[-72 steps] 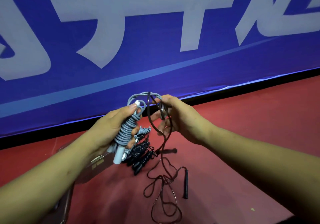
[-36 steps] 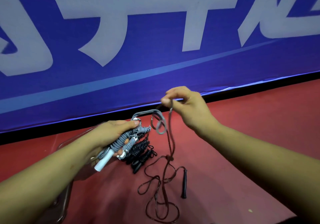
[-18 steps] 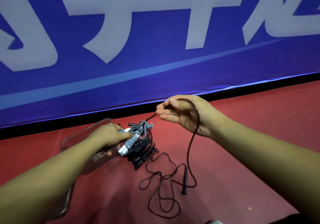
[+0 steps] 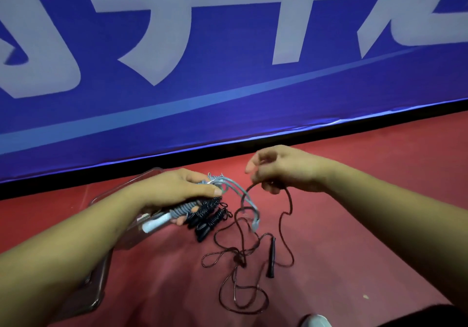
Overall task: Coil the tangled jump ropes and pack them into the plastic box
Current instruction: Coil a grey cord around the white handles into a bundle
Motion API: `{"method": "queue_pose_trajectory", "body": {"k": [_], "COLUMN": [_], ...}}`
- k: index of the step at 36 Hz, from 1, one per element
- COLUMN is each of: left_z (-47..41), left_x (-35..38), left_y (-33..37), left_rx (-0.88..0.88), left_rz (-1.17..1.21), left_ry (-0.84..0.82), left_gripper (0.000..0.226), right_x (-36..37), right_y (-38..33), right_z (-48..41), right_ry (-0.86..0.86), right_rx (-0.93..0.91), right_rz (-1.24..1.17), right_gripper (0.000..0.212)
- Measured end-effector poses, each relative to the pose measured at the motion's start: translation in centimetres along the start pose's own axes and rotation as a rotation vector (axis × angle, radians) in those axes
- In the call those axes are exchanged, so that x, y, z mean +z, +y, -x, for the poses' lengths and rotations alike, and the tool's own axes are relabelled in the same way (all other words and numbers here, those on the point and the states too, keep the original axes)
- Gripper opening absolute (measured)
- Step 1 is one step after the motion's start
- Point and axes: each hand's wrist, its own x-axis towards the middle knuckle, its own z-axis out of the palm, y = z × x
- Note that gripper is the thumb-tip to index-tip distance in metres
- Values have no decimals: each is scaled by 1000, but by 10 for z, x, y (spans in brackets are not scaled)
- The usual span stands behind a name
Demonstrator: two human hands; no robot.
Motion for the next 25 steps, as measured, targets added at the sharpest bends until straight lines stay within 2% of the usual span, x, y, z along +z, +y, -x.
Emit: {"method": "queue_pose_trajectory", "body": {"k": [2,4,8,11,14,15,17,18,21,22,23,25], "left_z": [0,-1,1,-2,-5,-5,-5,-5,-3,-3,-3,-1], "left_x": [3,4,2,2,3,5,8,9,15,16,17,18], "left_y": [-1,-1,1,-5,-8,-7,-3,-1,7,7,8,12], "left_rx": [11,44,75,92,96,92,87,85,81,83,85,71], "left_rz": [127,245,391,303,365,392,435,454,509,525,540,567], "left_ry": [-76,-121,-152,-16,24,22,28,34,50,52,54,50], "left_gripper": [31,33,41,60,45,39,29,26,24,23,23,25], "right_x": [6,9,7,8,5,5,6,8,18,20,24,29], "right_y": [1,-2,-9,-9,-4,-5,-11,-13,-16,-16,-15,-14], "right_z": [-1,0,1,1,-8,-9,-10,-10,-7,-6,-5,-2], "right_ry": [27,40,80,107,370,479,600,595,411,332,256,131], "right_rx": [-87,-141,-243,-304,-357,-327,-249,-206,-148,-126,-109,-96], "right_rz": [263,441,461,524,787,800,633,470,-198,-348,-411,-343], "right_gripper": [16,9,16,18,25,28,23,19,17,16,14,21]}}
